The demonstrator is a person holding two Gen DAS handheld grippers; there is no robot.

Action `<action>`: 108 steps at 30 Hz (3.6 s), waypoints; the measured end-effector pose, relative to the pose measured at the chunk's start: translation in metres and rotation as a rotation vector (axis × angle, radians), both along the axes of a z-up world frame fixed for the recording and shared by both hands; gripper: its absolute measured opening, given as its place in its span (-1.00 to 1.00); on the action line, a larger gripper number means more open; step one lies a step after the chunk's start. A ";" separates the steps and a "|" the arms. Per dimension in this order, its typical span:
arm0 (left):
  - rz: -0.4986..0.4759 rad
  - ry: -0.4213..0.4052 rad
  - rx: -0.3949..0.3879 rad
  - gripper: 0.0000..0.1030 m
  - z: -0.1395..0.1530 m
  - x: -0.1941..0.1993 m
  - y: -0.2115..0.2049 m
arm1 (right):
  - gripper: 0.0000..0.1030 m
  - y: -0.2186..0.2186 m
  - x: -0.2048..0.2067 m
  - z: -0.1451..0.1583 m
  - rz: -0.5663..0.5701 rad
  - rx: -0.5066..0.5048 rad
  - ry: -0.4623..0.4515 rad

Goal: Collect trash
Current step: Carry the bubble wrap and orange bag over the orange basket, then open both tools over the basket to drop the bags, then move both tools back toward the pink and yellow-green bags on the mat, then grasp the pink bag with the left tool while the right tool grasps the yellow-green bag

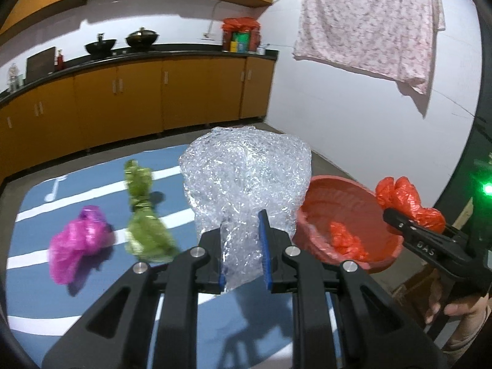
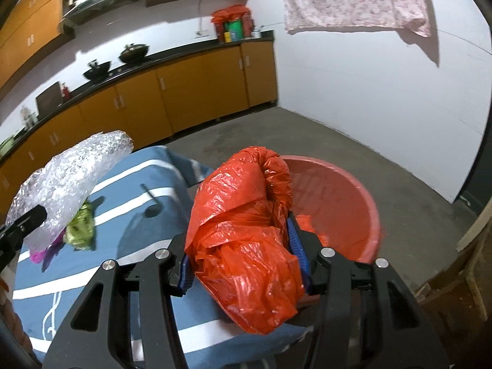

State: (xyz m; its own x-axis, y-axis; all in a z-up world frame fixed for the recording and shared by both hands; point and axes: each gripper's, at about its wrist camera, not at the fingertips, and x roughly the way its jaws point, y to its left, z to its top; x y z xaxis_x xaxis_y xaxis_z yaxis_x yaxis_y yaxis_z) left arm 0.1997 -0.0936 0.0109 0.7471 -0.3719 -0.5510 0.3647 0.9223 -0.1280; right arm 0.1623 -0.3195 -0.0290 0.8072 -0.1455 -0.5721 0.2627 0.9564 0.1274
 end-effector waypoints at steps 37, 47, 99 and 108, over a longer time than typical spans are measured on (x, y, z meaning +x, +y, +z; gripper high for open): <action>-0.205 0.140 -0.021 -0.04 -0.063 0.051 -0.151 | 0.49 -0.081 0.033 -0.008 -0.117 0.101 -0.066; -0.020 0.077 0.013 0.71 -0.058 0.040 -0.084 | 0.94 -0.063 0.015 -0.015 -0.163 -0.029 -0.034; 0.422 0.263 0.164 0.32 -0.108 0.146 0.176 | 0.97 0.161 0.072 -0.036 0.297 -0.048 0.085; 0.447 0.249 0.119 0.25 -0.109 0.134 0.202 | 0.97 0.184 0.081 -0.035 0.341 -0.069 0.081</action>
State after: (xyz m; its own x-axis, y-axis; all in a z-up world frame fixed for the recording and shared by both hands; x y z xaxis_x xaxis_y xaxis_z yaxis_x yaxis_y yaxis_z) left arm 0.3335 0.1087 -0.0978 0.6596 0.0294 -0.7511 -0.0960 0.9943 -0.0454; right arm 0.2435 -0.1351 -0.0639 0.7687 0.0835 -0.6342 -0.0664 0.9965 0.0508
